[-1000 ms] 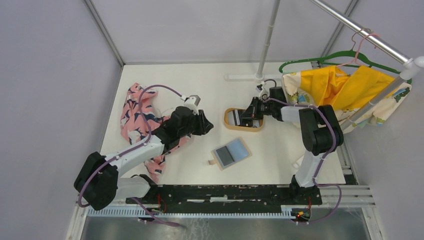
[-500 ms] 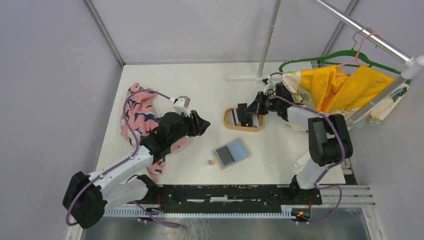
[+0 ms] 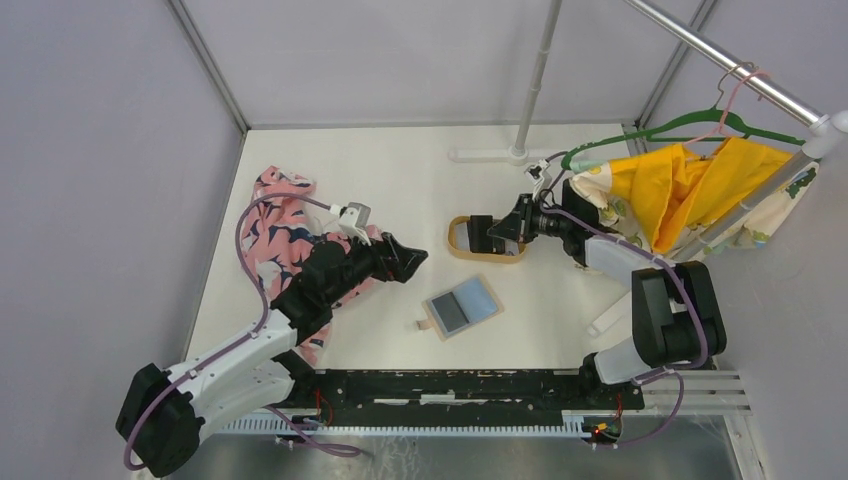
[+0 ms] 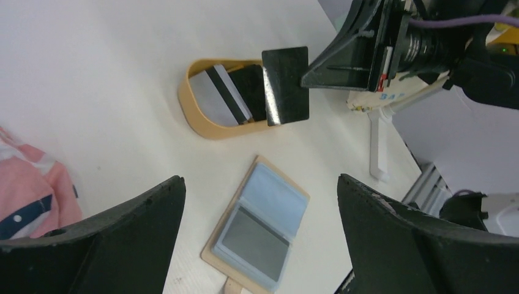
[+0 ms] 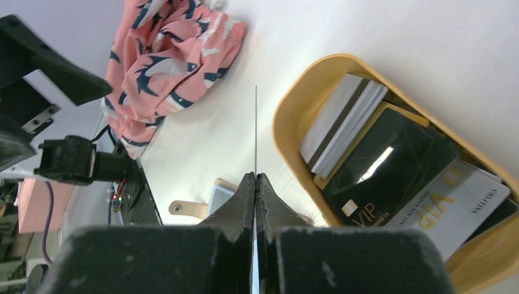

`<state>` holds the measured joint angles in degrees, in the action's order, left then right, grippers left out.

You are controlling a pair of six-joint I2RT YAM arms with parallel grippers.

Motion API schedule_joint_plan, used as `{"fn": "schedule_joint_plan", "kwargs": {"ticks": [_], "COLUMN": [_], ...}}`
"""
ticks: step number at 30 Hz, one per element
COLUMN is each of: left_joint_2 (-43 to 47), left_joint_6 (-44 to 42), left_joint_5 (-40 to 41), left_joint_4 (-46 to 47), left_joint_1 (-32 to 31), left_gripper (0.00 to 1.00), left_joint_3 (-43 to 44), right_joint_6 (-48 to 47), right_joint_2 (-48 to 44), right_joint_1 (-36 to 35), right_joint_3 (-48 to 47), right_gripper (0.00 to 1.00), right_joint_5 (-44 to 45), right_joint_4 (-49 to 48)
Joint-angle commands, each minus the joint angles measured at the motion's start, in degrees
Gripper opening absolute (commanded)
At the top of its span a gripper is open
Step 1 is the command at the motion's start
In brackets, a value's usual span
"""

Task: Put the credit cards into the card holder
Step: Pick up the credit card from the storage box, then insert the credit card into the card holder.

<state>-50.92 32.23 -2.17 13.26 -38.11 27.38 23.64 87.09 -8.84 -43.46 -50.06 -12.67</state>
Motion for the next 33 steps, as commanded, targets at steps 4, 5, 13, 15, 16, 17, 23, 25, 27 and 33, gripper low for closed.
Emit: {"fn": "schedule_joint_plan", "kwargs": {"ticks": [4, 5, 13, 15, 16, 17, 23, 25, 27, 33], "left_joint_2": [-2.05, -2.73, -8.68, -10.35, -11.13, -11.91, -17.49, -19.55, -21.44, -26.88], "left_joint_6": [-3.22, -3.11, -0.24, 0.21, 0.47, 0.73, 3.07, 4.18, 4.5, 4.55], "left_joint_5": [-11.71, -12.95, -17.12, -18.04, -18.63, -19.22, -23.55, -25.04, -25.48, -25.77], "left_joint_4": [12.79, 14.35, 29.61, 31.93, 33.11, 34.2, 42.24, 45.25, 46.72, 48.83], "left_joint_1": [-0.04, -0.04, -0.1, -0.09, -0.09, 0.0, -0.35, -1.07, -2.2, -5.38], "left_gripper": [0.84, 0.81, 0.77, 0.77, 0.77, 0.77, 0.74, 0.71, 0.68, 0.52], "left_joint_3": [-4.57, -4.98, -9.86, -9.89, -9.89, -9.81, -9.35, -9.25, -8.7, -6.64], "right_joint_6": [0.11, 1.03, 0.04, -0.34, -0.63, -0.81, -1.3, -1.31, -1.24, -1.15], "right_joint_2": [-6.78, -7.26, -7.99, -7.89, -7.9, -7.9, -7.77, -7.89, -7.91, -8.08], "right_joint_1": [-0.1, -0.42, -5.13, -7.02, -7.84, -8.44, -10.35, -10.43, -10.57, -10.92], "right_joint_3": [6.26, 7.4, 9.91, 9.71, 9.62, 9.54, 9.18, 9.14, 9.14, 9.09], "right_gripper": [0.0, 0.0, 0.0, 0.0, 0.0, 0.0, 0.0, 0.0, 0.0, 0.0], "right_joint_5": [-11.22, -12.62, -20.13, -21.15, -21.69, -22.05, -23.24, -23.17, -23.29, -23.65], "right_joint_4": [-15.51, -18.42, -23.51, -23.96, -24.11, -24.11, -24.45, -24.59, -24.62, -24.81]}}
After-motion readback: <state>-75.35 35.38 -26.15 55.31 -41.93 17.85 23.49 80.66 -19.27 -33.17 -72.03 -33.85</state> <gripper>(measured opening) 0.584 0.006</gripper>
